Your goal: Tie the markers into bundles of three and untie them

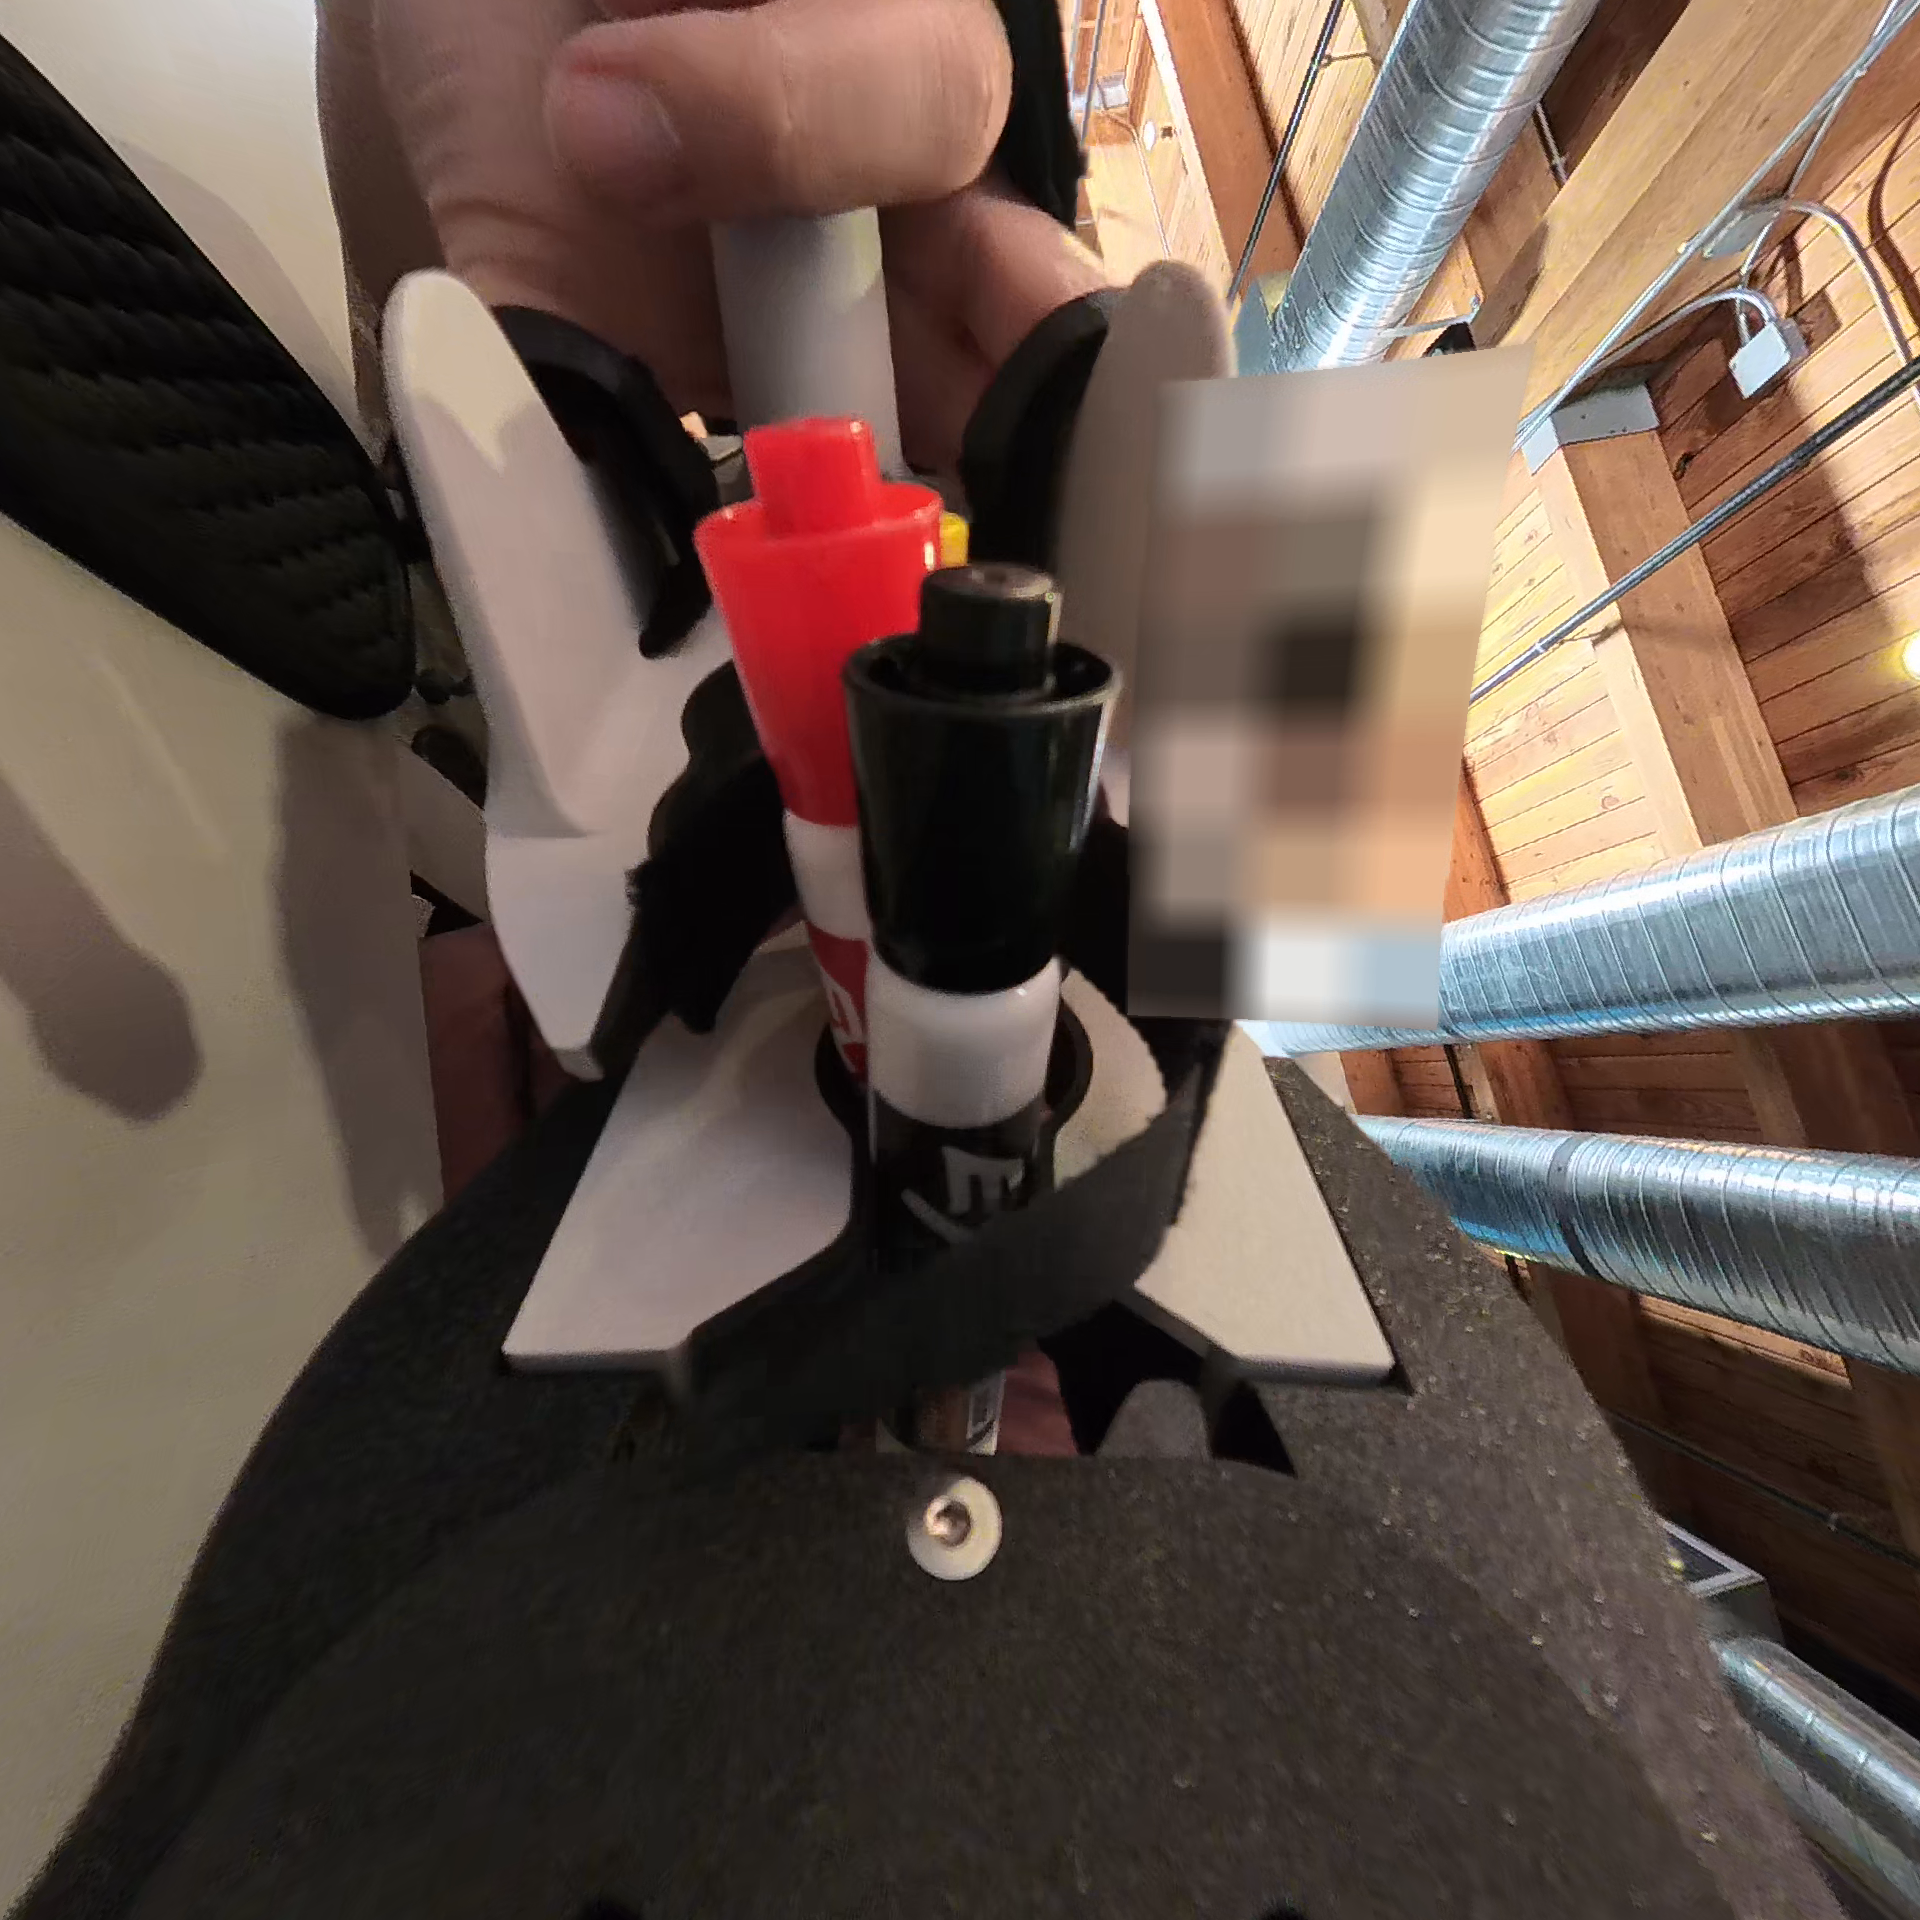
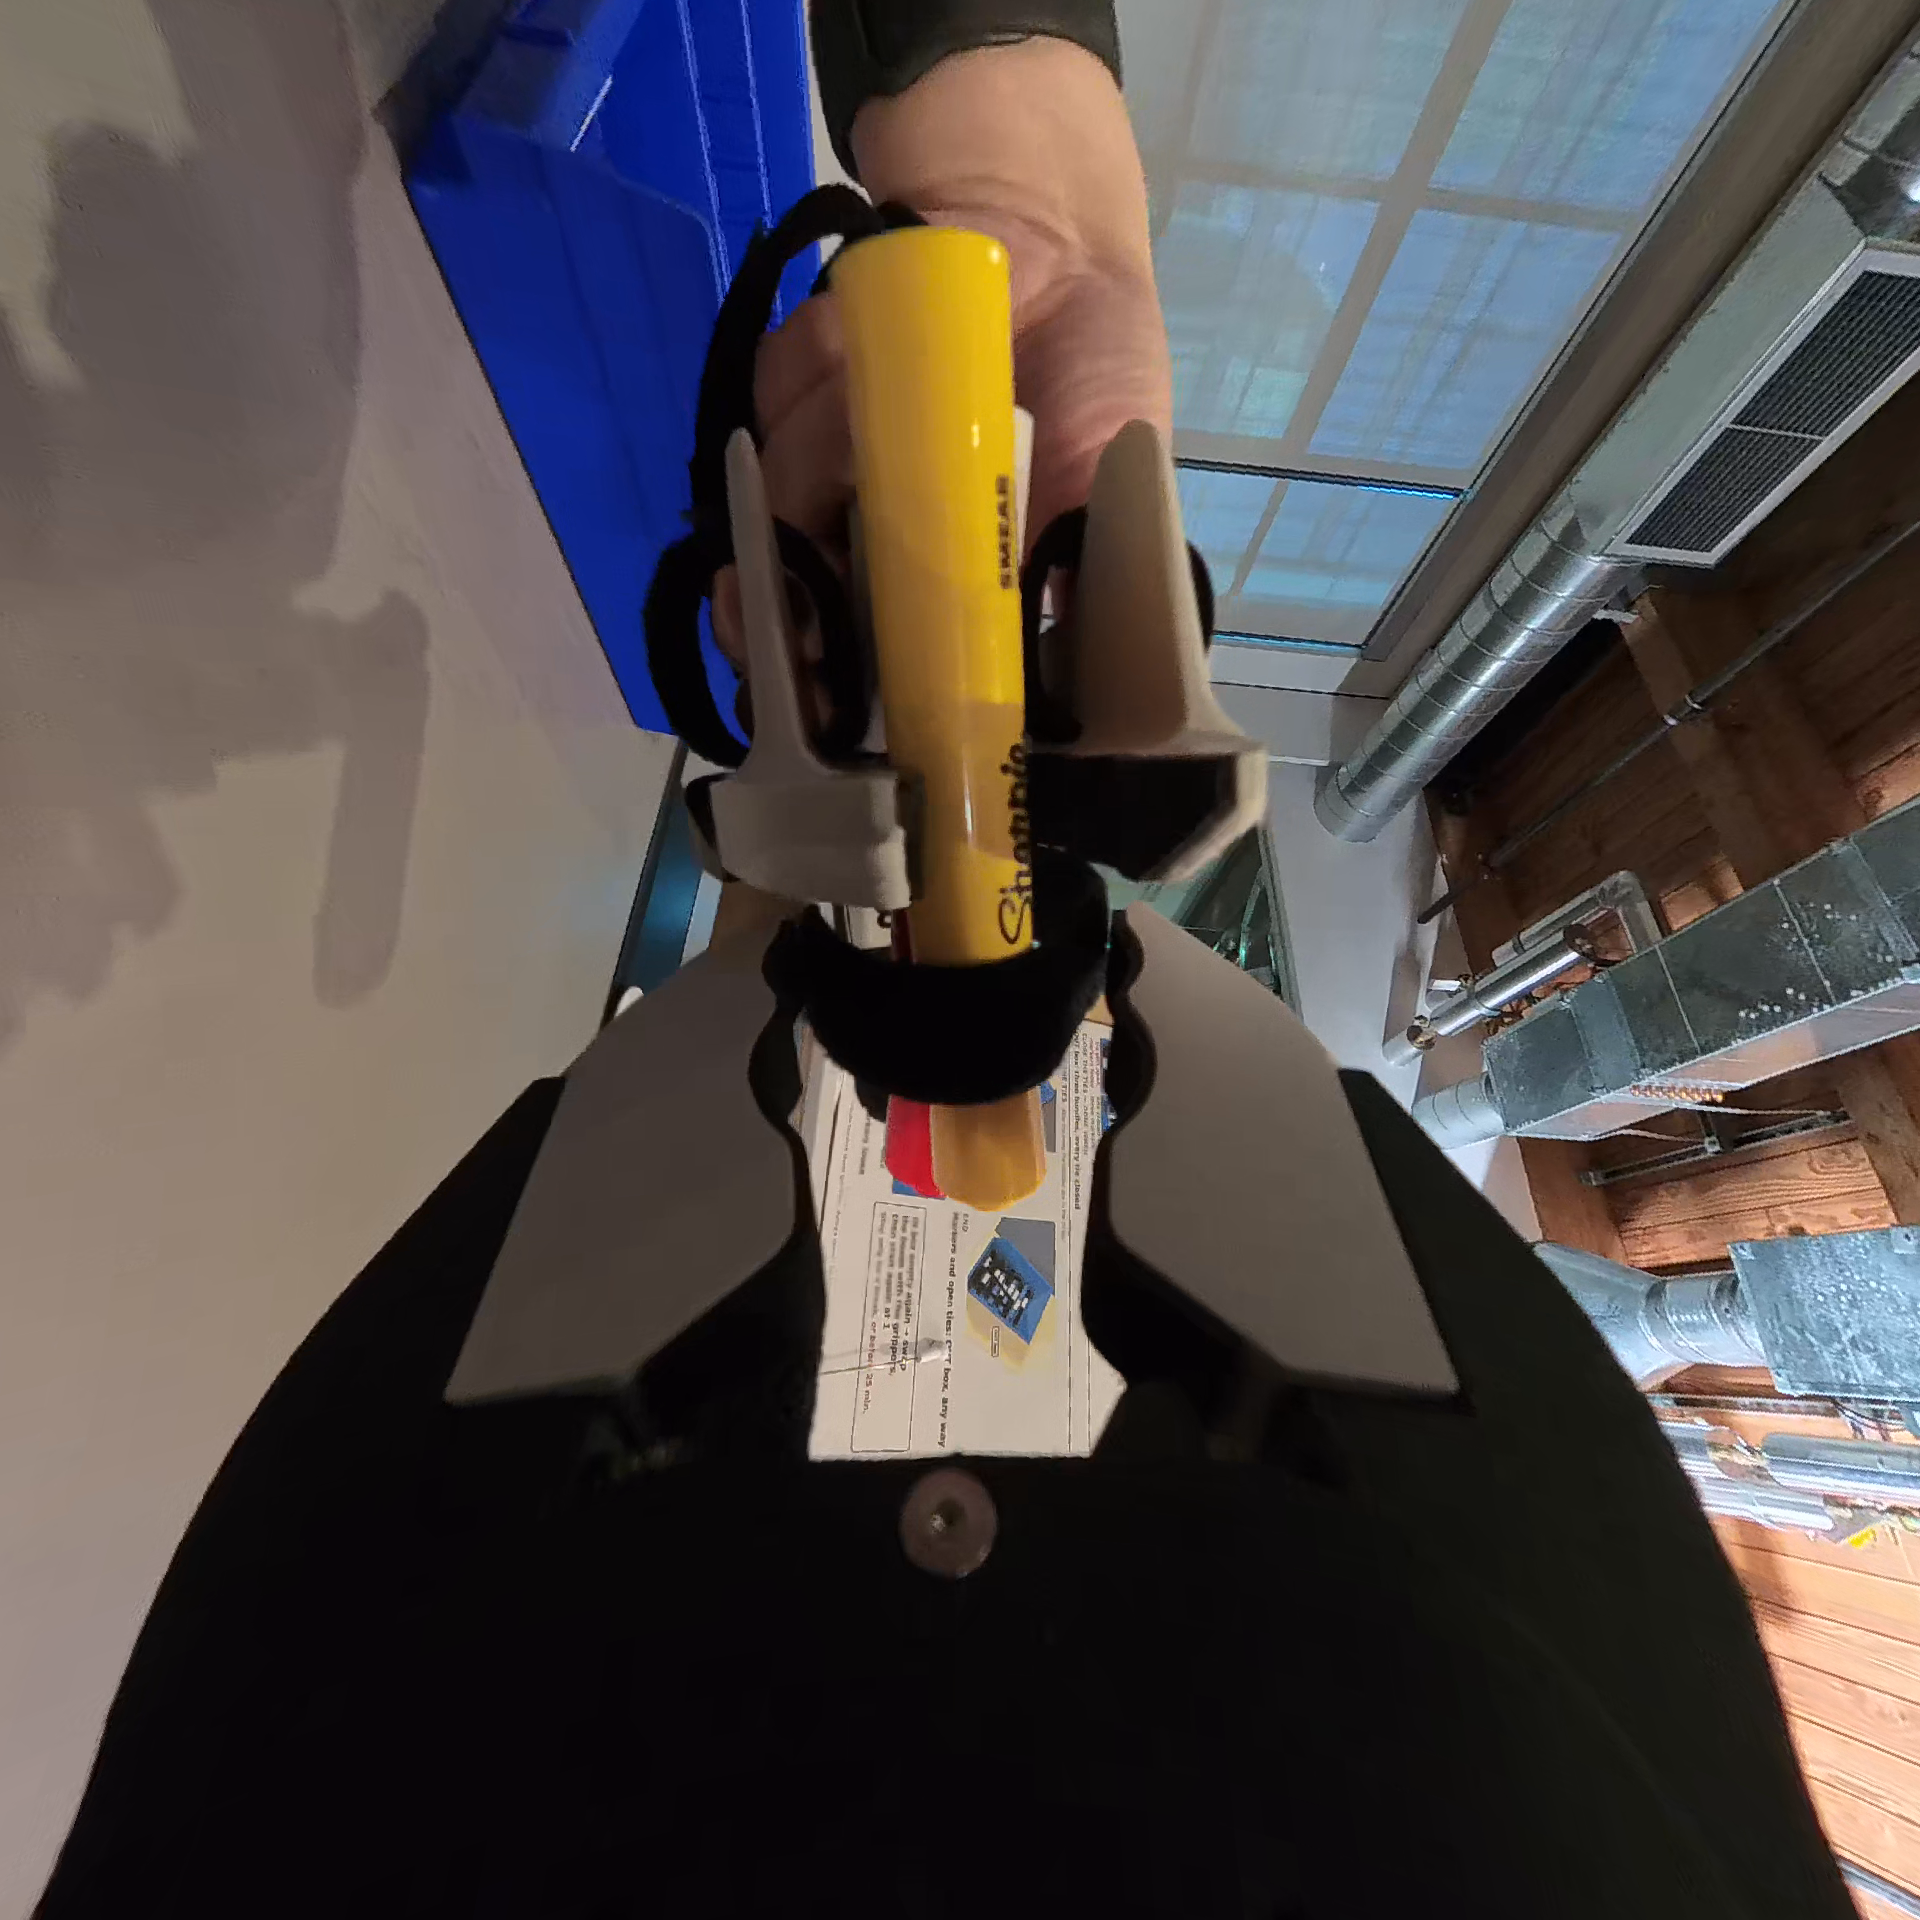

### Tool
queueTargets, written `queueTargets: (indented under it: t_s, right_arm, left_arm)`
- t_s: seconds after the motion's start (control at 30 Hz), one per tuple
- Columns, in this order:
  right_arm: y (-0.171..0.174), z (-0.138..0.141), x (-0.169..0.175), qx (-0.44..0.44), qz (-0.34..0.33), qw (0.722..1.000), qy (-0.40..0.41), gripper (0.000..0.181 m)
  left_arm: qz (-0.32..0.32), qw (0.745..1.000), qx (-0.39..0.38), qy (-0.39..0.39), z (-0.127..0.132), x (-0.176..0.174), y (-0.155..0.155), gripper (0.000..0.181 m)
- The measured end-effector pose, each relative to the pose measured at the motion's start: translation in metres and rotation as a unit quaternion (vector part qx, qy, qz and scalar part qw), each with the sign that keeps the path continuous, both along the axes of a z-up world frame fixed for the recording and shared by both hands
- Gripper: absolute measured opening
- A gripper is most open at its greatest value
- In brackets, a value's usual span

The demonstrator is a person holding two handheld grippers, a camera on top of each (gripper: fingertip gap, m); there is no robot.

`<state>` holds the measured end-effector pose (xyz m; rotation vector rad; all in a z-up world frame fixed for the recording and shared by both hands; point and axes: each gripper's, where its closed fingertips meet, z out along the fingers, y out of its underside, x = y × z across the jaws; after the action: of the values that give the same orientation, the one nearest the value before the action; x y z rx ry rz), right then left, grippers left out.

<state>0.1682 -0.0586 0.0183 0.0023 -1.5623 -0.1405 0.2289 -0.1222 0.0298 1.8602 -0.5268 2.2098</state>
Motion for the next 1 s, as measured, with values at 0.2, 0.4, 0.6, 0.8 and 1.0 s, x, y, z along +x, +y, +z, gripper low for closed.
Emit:
queueTargets:
  t_s: [0.2,0.4,0.6,0.8,1.0]
  right_arm:
    - [-0.004,0.003,0.001,-0.004,0.002,1.000,-0.008,0.064]
    - [-0.010,-0.002,0.002,-0.010,0.012,0.999,-0.029,0.068]
    - [-0.015,-0.002,0.002,-0.034,0.019,0.998,-0.058,0.072]
    - [-0.018,-0.012,0.003,-0.046,0.012,0.993,-0.106,0.077]
    - [-0.022,-0.010,0.005,-0.055,0.012,0.991,-0.118,0.078]
  left_arm:
    - [-0.007,1.000,0.006,-0.004,0.003,0.000,-0.005,0.029]
    - [-0.009,1.000,0.007,-0.010,0.005,-0.002,-0.008,0.028]
    - [-0.014,1.000,0.009,-0.014,0.006,-0.002,-0.012,0.028]
    - [-0.014,1.000,0.011,-0.019,0.006,-0.003,-0.014,0.028]
    - [-0.017,1.000,0.011,-0.021,0.005,-0.004,-0.016,0.030]
